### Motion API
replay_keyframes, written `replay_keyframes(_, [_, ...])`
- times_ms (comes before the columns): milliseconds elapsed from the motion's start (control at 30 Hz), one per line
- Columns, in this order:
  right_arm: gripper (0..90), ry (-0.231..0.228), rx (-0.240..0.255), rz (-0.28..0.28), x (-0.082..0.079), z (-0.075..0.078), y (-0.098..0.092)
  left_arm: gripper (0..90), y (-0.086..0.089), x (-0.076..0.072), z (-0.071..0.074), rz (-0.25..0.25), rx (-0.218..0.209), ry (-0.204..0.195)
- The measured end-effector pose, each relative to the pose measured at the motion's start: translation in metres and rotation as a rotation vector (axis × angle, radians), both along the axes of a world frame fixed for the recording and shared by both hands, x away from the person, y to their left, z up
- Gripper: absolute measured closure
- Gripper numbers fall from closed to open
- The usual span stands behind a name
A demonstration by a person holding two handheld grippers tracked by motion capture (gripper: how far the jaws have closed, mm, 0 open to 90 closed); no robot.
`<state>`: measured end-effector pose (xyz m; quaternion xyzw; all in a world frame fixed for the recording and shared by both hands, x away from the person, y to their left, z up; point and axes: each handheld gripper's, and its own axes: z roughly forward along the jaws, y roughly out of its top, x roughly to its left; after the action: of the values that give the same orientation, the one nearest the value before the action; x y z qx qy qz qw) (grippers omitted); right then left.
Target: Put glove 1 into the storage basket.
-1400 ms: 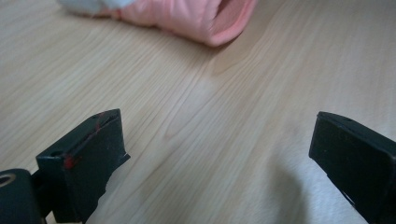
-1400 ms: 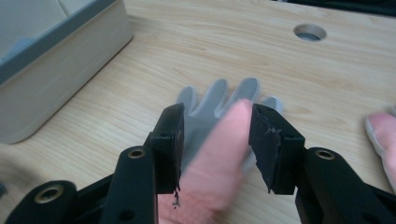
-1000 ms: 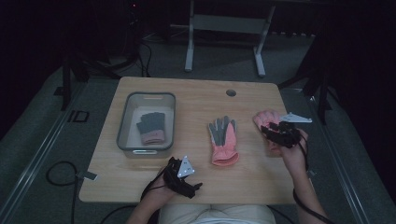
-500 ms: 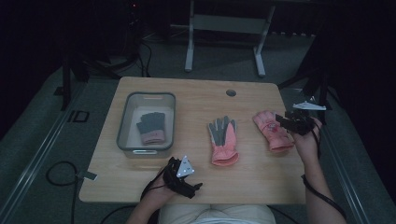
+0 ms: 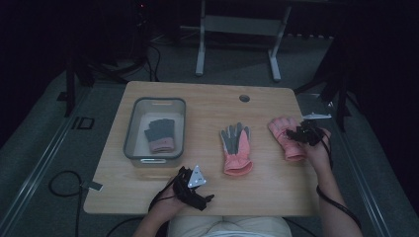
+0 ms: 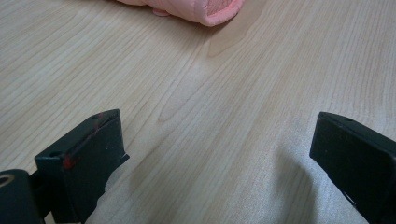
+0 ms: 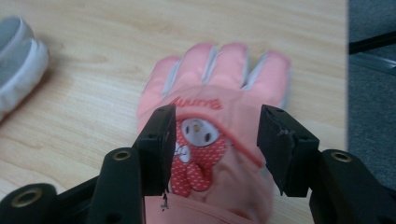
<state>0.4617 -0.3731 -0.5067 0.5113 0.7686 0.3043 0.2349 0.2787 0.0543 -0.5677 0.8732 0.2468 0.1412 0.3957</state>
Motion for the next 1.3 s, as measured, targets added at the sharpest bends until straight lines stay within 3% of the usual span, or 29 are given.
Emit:
replay_keyframes(100, [44.1,0.021,-0.08,0.006,0.004,-0.012,0.007,2.6,0.0,0.0,0.0,-0.001,0.0,0.002])
replay_keyframes(233, [51.6,0.023,-0.097,0.003,0.007,-0.017,0.008,2.6,-0.001,0.0,0.0,-0.003,0.006,0.004])
replay_keyframes(433, [77.5,0.035,-0.067,-0.045,0.008,-0.02,0.011,2.6,0.0,0.0,-0.001,-0.009,0.011,0.006])
replay_keyframes(500, [80.8,0.043,-0.062,-0.059,0.008,-0.019,0.013,2.6,0.001,0.0,0.0,-0.013,0.009,0.008])
replay_keyframes(600, [83.7,0.096,-0.014,-0.101,0.009,-0.011,0.013,2.6,0.001,0.001,0.0,-0.01,0.003,0.014])
replay_keyframes(700, [84.4,0.099,0.015,-0.14,-0.001,0.006,0.017,2.6,0.001,0.001,0.0,-0.007,0.008,0.01])
replay_keyframes(767, [84.5,0.058,0.066,-0.175,-0.016,0.021,0.023,2.6,0.0,0.0,0.0,-0.009,0.011,0.008])
replay_keyframes(833, [84.5,0.032,0.053,-0.157,-0.029,0.032,0.035,2.6,0.001,0.001,0.0,-0.007,0.01,0.01])
replay_keyframes(1000, [84.4,0.005,0.121,-0.178,-0.06,0.05,0.051,2.6,0.0,0.0,0.0,-0.005,0.017,0.006])
replay_keyframes(1133, [84.4,0.009,0.125,-0.204,-0.076,0.048,0.062,2.6,0.0,0.0,0.0,-0.006,0.017,0.006])
replay_keyframes(1233, [84.2,0.021,0.118,-0.201,-0.081,0.039,0.068,2.6,0.0,0.0,0.0,-0.008,0.016,0.005])
replay_keyframes(1300, [84.0,0.025,0.091,-0.195,-0.082,0.033,0.073,2.6,0.0,0.0,0.0,-0.008,0.015,0.007])
